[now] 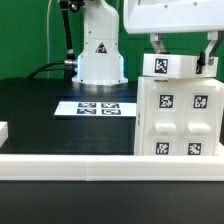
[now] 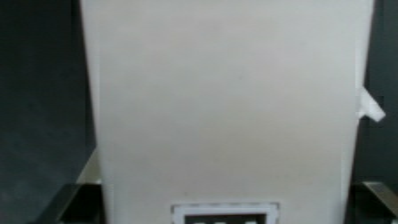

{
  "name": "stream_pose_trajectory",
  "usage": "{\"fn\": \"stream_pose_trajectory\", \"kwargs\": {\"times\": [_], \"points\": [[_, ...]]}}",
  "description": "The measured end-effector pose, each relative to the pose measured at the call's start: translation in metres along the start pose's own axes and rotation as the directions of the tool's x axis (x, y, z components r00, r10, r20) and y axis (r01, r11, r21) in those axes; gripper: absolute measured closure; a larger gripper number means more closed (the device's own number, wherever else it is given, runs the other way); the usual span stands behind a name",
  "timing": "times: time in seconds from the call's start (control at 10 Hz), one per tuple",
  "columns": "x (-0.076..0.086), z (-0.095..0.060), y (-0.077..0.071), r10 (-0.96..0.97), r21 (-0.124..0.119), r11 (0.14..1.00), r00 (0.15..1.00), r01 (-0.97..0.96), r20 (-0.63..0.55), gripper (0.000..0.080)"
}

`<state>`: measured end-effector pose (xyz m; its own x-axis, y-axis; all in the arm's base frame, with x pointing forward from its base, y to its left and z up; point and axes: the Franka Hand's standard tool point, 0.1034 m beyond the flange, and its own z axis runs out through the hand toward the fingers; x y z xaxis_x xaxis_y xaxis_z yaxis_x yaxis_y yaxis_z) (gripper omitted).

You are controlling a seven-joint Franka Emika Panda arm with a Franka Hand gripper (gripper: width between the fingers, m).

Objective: Assemble cabinet

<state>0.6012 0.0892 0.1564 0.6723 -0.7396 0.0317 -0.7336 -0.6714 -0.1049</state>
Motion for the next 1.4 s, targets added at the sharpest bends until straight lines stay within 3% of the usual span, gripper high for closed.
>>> {"fn": "stream_pose_trajectory", "kwargs": {"times": [0.3, 0.5, 1.0, 1.2, 1.4], "points": [[0.0008, 0.0005, -0.0023, 0.319, 0.028, 0.947, 0.948, -0.320, 0.016, 0.0238], [0.0014, 0.0006, -0.0029, 0.536, 0.032, 0.843, 0.843, -0.537, 0.042, 0.0238], [0.0020, 0.0009, -0.0069, 0.905, 0.016, 0.414, 0.413, -0.910, 0.102, 0.0238], [0.0019, 0.0005, -0.0081, 0.928, 0.005, 0.352, 0.350, -0.936, 0.127, 0.0238], [0.0007, -0.0003, -0.0103, 0.928, 0.002, 0.346, 0.343, -0.938, 0.145, 0.0238]]}}
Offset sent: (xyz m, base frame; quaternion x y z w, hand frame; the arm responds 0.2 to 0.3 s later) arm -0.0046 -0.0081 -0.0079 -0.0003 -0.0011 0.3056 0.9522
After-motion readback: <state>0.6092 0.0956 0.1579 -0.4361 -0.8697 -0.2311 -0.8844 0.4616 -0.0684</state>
